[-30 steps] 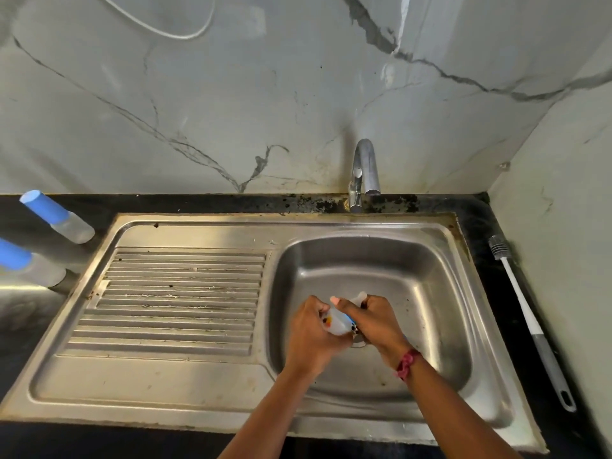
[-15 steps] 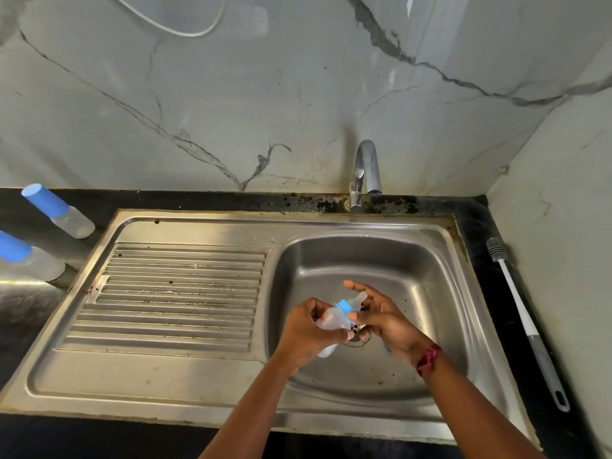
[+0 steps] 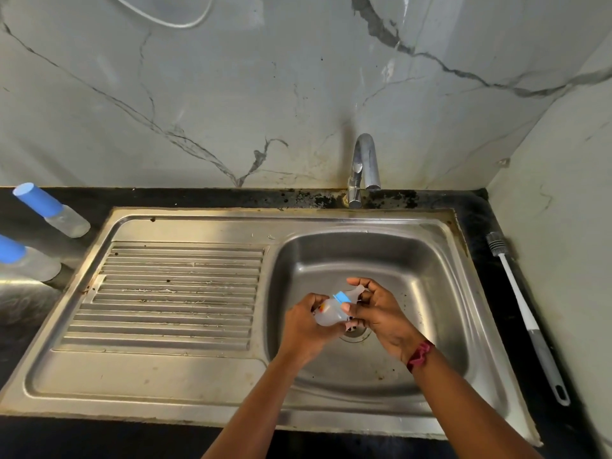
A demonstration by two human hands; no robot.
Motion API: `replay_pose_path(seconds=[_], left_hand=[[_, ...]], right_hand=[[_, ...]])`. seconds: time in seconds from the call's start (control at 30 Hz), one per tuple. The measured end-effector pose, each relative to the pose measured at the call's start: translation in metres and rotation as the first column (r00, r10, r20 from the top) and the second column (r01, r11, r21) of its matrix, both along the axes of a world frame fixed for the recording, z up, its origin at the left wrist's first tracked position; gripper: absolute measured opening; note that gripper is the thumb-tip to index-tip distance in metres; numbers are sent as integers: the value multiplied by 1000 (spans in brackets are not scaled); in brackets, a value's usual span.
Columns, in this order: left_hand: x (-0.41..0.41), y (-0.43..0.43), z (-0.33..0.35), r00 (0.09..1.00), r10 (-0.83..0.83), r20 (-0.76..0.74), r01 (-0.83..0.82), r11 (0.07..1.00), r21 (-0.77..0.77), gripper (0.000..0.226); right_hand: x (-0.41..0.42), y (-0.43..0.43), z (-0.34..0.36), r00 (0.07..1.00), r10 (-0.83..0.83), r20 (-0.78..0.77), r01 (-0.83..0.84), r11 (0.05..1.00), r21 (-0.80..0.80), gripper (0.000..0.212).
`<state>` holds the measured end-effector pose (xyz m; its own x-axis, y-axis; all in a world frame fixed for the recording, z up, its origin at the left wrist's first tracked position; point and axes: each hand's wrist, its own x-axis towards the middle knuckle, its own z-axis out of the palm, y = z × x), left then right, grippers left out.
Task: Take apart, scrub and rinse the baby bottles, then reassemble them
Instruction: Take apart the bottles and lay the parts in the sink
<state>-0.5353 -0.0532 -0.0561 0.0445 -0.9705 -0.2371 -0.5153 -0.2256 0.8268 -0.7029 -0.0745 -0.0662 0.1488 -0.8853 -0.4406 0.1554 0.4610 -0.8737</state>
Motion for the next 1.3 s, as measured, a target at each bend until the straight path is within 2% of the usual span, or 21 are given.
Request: replay_pose_path(seconds=[0.1, 0.17, 0.3, 0.4, 0.57, 0.83, 0.9, 1.0, 1.1, 1.17, 1.3], left_hand=[[-1, -1, -1, 1000, -12, 4, 12, 1000, -2, 48], [-1, -2, -2, 1000, -12, 21, 12, 1000, -17, 51], [-3, -1, -7, 999, -18, 36, 20, 998, -55, 54], [-3, -1, -12, 998, -40, 42, 42, 998, -53, 52], [2, -2, -20, 998, -56, 32, 56, 998, -11, 52], [13, -9, -27, 974, -220, 48, 209, 962, 177, 54], [16, -12, -29, 966, -257, 0, 251, 944, 215, 51], [25, -15, -27, 932, -272, -241, 332, 906, 262, 42], [34, -15, -23, 874, -224, -431, 376, 873, 310, 42], [36, -15, -23, 876, -187, -444, 354, 875, 330, 45], [31, -17, -32, 937, -159, -311, 259, 914, 313, 25]], right_hand=[[-3, 1, 6, 993, -13, 116, 12, 1000, 7, 50], [-3, -1, 6, 990, -34, 134, 27, 998, 53, 45], [1, -4, 7, 992, 70, -109, -64, 996, 54, 48], [2, -5, 4, 984, 48, -170, -44, 999, 23, 41], [-7, -6, -5, 995, 43, -88, -43, 999, 1, 38], [-27, -10, -8, 962, 269, -47, -273, 957, -96, 57], [-29, -11, -9, 952, 296, -72, -303, 946, -111, 56], [-29, -11, -7, 948, 310, -69, -317, 939, -131, 56], [-34, -14, -3, 970, 244, -18, -244, 958, -147, 56], [-38, -17, -4, 980, 199, 2, -196, 969, -151, 56], [-37, -16, -5, 987, 157, -37, -161, 980, -120, 51]])
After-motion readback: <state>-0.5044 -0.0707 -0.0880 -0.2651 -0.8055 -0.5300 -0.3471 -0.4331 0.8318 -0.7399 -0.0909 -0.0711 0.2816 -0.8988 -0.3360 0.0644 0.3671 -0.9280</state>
